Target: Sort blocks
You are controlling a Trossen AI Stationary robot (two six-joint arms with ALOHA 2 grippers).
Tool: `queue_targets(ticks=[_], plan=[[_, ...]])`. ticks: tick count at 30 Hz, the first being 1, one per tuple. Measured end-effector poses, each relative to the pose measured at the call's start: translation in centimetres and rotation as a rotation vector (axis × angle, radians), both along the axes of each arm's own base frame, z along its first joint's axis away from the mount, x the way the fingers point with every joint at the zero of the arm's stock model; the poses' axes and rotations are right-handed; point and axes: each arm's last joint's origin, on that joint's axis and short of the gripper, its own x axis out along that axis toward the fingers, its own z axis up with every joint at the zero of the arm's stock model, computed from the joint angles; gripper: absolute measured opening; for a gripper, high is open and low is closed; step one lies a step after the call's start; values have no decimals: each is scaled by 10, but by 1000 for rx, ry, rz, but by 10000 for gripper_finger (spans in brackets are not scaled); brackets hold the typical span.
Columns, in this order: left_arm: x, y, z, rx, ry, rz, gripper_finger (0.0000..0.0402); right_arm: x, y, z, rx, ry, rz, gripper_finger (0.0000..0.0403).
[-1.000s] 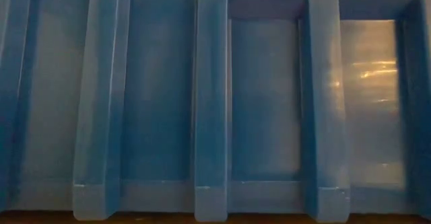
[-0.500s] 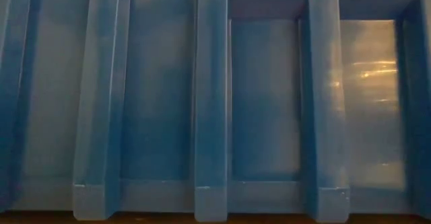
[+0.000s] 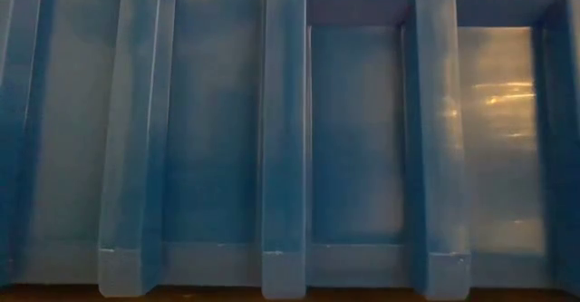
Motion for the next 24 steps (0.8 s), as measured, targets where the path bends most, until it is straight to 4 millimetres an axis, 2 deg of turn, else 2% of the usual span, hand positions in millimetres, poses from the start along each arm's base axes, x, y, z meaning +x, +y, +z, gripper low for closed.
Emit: queue_targets(ticks=[9,15,19,24], plan=[[4,-5,5,-42,-54,-29,0,12,-5,-4,-37,-85,-71,252],[4,-7,4,-41,-24,-89,0,17,-11,-7,-74,-61,-92,242],[4,-7,4,-24,-10,-128,0,21,-15,-8,-102,-69,-107,185],[4,-7,4,5,-11,-143,0,21,-16,-8,-120,-101,-97,47]])
